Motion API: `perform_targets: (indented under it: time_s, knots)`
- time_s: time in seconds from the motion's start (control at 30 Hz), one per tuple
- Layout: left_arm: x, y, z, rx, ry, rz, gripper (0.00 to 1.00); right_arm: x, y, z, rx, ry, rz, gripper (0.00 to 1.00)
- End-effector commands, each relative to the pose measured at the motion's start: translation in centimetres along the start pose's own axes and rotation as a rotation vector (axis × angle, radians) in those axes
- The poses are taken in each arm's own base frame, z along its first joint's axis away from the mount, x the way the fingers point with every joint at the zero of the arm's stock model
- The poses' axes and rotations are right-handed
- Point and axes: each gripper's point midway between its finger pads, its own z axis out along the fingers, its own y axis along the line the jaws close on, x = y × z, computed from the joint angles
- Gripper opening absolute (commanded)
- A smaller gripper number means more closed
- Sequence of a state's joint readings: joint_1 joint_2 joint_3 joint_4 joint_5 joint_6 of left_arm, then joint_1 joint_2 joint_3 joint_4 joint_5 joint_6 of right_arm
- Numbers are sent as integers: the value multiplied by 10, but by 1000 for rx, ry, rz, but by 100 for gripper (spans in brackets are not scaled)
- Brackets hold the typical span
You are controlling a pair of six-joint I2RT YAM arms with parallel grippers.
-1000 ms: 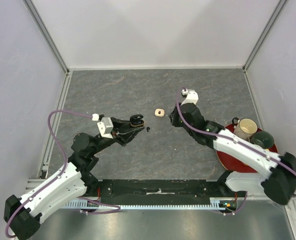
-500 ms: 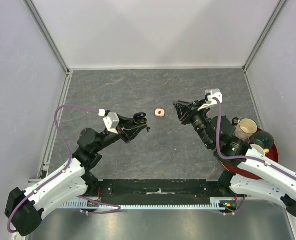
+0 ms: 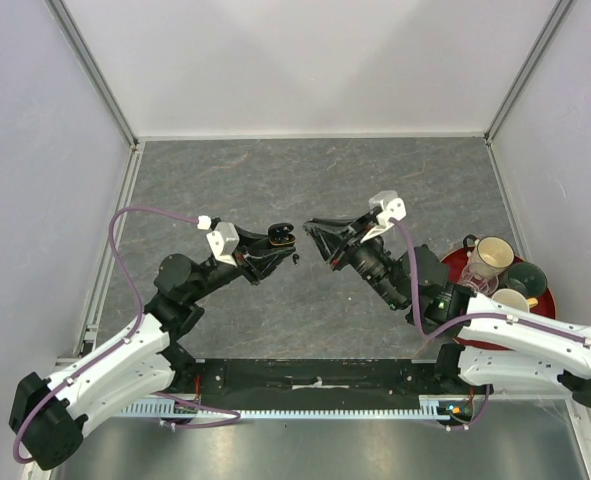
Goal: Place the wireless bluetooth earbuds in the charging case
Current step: Place the earbud in the charging case.
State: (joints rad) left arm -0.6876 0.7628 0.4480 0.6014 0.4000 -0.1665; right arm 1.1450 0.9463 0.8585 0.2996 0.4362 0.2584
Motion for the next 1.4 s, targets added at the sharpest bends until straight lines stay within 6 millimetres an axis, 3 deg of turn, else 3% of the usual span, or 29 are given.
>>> perform_targets:
  time_s: [0.0,0.17,0.5,1.37]
  knots:
    - [-33,-7,5,39,-90,65,2,-12,32,5,-93,-63,2,0]
    - [-34,-9,4,44,-95,67,2,-3,46,7,-112,-57,-15,0]
    - [-41,-14,-1,55,-123,76,2,11,34,13,-51,-68,-62,0]
    - [-56,-17,-4,61,-179,94,2,37,34,16,-63,-2,-129,0]
